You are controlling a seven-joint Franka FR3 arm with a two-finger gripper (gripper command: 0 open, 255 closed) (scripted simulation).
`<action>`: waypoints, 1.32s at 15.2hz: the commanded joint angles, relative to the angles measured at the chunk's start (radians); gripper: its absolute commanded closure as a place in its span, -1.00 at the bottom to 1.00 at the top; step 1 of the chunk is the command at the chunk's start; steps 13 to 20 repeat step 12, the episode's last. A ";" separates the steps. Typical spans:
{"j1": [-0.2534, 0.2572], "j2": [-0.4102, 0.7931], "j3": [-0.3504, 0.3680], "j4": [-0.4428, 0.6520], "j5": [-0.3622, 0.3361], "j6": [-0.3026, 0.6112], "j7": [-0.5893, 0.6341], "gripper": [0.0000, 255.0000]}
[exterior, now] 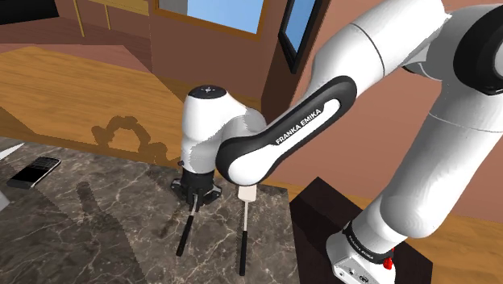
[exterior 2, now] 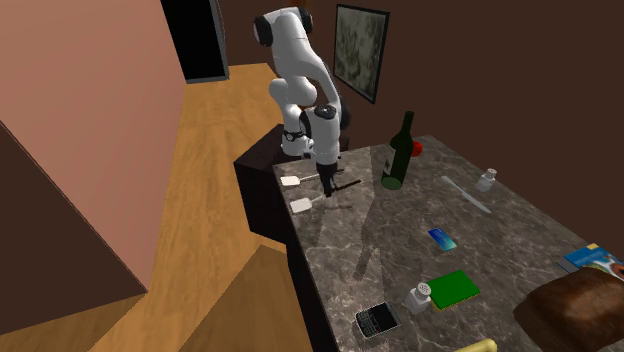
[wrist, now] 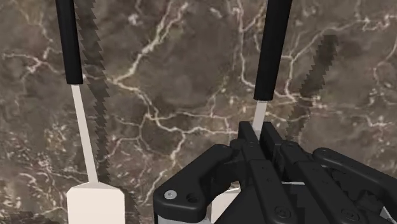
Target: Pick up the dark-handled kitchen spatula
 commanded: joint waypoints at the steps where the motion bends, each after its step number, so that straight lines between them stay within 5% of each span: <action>1: -0.014 -0.030 0.016 0.002 0.033 -0.024 -0.023 1.00; 10: -0.050 -0.149 0.055 0.034 0.159 -0.137 -0.106 1.00; 20: -0.050 -0.150 0.055 0.034 0.161 -0.139 -0.108 1.00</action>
